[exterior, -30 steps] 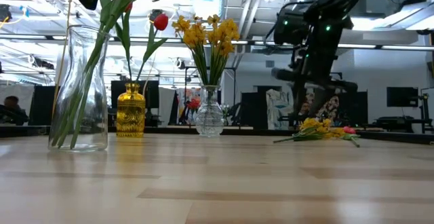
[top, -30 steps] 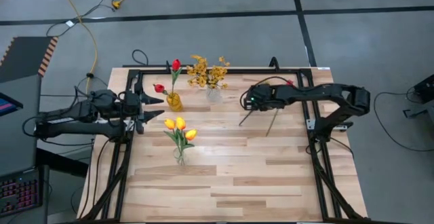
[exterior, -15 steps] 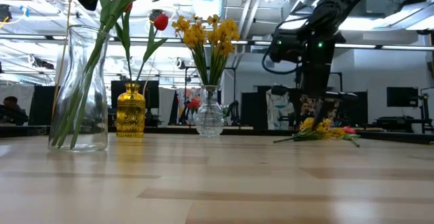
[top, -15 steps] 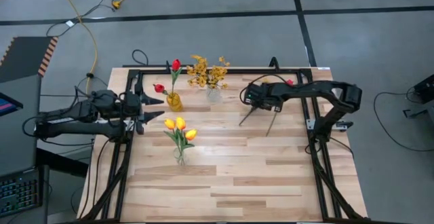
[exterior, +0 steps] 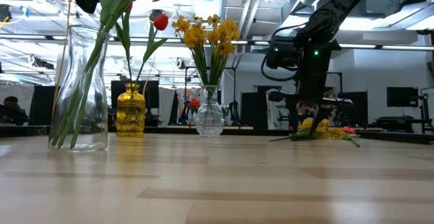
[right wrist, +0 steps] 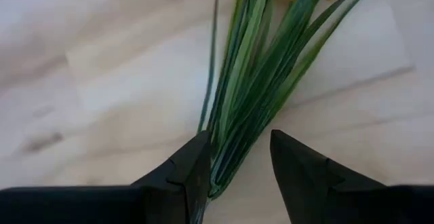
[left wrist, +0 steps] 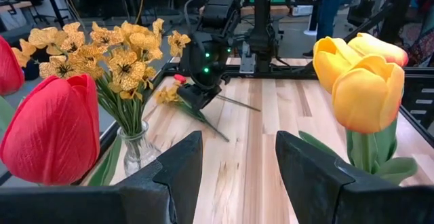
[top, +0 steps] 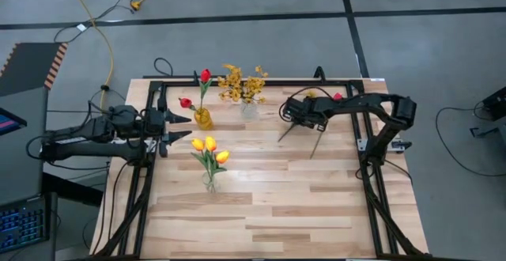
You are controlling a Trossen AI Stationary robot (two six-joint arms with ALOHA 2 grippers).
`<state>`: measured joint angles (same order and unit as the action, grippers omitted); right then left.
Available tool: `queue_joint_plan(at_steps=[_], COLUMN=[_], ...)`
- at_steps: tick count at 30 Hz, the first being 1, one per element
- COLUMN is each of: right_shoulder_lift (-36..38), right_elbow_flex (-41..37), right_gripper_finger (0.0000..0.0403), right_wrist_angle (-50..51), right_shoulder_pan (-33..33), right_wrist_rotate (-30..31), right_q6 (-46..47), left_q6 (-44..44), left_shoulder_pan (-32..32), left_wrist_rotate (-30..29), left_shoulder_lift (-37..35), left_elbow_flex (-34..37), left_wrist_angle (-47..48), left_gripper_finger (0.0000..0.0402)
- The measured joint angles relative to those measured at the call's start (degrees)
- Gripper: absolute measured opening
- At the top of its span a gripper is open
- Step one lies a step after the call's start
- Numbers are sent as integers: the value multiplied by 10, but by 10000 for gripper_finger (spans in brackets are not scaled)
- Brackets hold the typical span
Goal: Sort flowers into vase by color
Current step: Put the yellow flowers into the top transparent vase
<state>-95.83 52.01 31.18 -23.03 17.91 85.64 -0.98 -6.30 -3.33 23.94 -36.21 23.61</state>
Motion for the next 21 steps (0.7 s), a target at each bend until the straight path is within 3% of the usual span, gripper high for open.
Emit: queue_joint_plan(at_steps=[12, 21], right_shoulder_lift=[0, -48], right_elbow_flex=[0, 4], right_gripper_finger=[179, 176], right_wrist_angle=[0, -5], right_shoulder_pan=[-25, -37], right_wrist_rotate=[4, -5], right_q6=[0, -8], left_q6=[0, -1], left_shoulder_pan=[0, 0], left_wrist_rotate=[0, 0], left_shoulder_lift=[0, 0], left_elbow_flex=[0, 0], left_wrist_angle=[0, 0], left_gripper_finger=[176, 176])
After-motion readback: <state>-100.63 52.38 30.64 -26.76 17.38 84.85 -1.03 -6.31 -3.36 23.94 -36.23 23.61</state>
